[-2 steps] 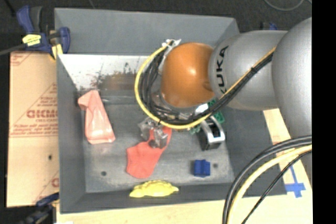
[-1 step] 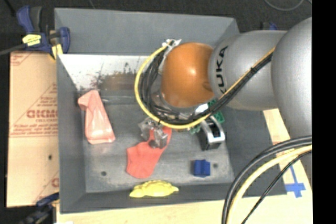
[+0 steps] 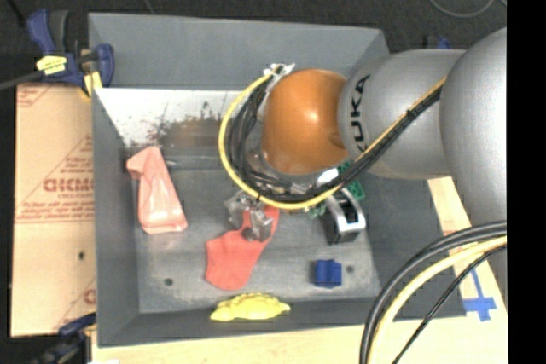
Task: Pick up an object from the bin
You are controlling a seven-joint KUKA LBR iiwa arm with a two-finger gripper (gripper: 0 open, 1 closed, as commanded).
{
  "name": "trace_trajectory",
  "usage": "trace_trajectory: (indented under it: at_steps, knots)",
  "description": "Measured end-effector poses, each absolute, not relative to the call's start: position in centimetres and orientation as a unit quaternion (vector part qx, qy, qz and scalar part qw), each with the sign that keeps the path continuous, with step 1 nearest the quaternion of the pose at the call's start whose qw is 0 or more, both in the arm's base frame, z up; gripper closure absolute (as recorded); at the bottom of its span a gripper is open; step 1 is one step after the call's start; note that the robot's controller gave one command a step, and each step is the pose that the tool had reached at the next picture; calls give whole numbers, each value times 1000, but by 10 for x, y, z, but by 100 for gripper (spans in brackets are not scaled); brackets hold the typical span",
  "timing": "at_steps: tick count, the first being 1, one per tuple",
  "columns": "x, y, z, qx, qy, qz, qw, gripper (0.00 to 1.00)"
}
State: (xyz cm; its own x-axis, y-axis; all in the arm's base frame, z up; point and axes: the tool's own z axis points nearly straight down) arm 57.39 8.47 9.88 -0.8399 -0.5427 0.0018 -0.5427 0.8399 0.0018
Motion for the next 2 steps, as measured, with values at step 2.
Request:
trace_trajectory:
  at_steps: [2]
  knots:
    - [574, 85, 99, 282, -959, -1, 1, 100]
